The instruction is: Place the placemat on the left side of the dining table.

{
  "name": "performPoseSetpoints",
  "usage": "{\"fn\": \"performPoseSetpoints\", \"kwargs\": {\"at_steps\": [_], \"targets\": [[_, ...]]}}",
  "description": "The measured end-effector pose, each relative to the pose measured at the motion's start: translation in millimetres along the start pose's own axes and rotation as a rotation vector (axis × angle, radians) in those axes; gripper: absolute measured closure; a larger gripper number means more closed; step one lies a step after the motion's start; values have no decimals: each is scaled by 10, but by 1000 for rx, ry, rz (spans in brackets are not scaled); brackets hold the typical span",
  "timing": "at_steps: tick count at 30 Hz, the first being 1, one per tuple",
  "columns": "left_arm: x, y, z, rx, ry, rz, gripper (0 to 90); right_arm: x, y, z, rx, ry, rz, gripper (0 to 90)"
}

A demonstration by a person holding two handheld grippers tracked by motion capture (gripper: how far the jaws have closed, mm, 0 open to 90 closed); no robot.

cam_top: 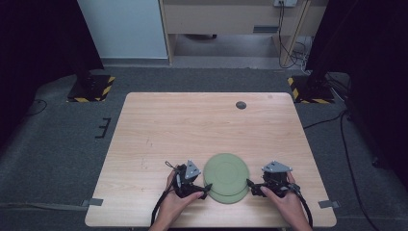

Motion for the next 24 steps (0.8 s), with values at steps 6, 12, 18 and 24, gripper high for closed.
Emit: {"fn": "performPoseSetpoints", "kwargs": {"at_steps": [6, 12, 18, 24], "targets": [[7, -11, -13, 2, 6, 1, 61, 5, -23, 15, -7, -5, -3, 10], [13, -19, -28, 1, 9, 5, 62, 26, -48, 28, -25, -10, 2, 11], [11, -18, -27, -8, 14, 4, 76, 17, -21, 9, -15, -2, 3, 33], [15, -22, -28, -13, 17, 3, 85, 20, -38, 2, -8, -10, 1, 14]]}}
Point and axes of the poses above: each handheld gripper's, and its own axes: y roughly backward along the jaws, x roughly out of its top, z roughly to its right, the point moved 7 cm from there along -y, roughly forward along the jaws, and after that the axes turned 9 degrees about y, right-handed, at the moved point
